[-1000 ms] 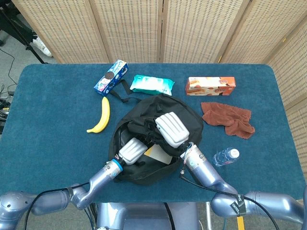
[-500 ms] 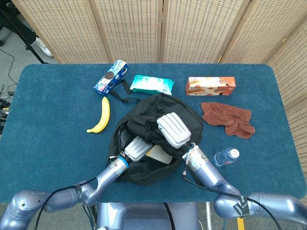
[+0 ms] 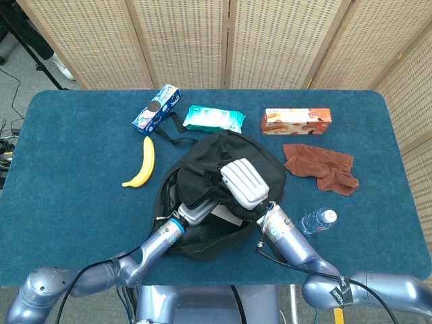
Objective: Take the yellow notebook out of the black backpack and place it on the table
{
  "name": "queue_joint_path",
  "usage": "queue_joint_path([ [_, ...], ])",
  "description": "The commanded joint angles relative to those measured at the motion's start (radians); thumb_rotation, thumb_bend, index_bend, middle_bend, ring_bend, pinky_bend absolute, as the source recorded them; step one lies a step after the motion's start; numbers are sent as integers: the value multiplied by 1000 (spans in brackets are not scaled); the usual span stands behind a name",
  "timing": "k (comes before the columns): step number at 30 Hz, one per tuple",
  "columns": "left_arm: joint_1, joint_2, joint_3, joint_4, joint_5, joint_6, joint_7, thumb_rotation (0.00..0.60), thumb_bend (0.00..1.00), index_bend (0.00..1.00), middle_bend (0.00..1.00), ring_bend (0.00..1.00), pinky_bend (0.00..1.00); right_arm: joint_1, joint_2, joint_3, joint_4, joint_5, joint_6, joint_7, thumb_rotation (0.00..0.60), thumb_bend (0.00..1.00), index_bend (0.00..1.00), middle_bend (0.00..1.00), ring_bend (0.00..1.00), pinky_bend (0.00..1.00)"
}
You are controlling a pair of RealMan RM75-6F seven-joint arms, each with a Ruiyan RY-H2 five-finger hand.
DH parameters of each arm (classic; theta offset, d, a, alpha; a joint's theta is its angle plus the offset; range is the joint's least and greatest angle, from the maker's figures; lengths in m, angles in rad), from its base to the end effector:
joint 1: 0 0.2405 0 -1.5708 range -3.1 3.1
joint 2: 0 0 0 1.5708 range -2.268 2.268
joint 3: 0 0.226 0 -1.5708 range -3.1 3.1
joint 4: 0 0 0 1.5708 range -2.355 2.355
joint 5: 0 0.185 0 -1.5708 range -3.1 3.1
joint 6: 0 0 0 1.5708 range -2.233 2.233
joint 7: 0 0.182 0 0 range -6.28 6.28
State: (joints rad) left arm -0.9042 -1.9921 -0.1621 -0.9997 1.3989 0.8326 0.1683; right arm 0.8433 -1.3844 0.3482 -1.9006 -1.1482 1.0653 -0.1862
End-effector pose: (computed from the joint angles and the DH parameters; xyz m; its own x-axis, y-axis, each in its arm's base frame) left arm -0.0421 0.3295 -0.1300 0.5279 0.2653 0.8069 0.7156 -0.6507 -0.2542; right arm 0.0167 -0.3300 0.0679 0.0693 -0.2299 0.9707 -0.8295 -0.5539 -0.0720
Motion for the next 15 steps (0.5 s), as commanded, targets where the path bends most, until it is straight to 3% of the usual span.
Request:
queue_joint_path([
  [1, -11, -9, -7, 19, -5, -4, 6, 600, 454, 0, 0, 0, 0, -1, 2, 0, -2, 0, 3, 3, 600, 555, 654, 666, 556, 599],
  [10, -39, -39, -28, 79, -21, -13, 27, 600, 615, 0, 0, 0, 0, -6, 13, -1, -3, -4, 6, 18, 600, 555, 654, 666, 557, 599],
  [15, -52, -54, -36, 109, -28, -16, 33, 600, 620, 0, 0, 0, 0, -8, 21, -1, -3, -6, 6, 27, 600, 556, 653, 666, 557, 599],
])
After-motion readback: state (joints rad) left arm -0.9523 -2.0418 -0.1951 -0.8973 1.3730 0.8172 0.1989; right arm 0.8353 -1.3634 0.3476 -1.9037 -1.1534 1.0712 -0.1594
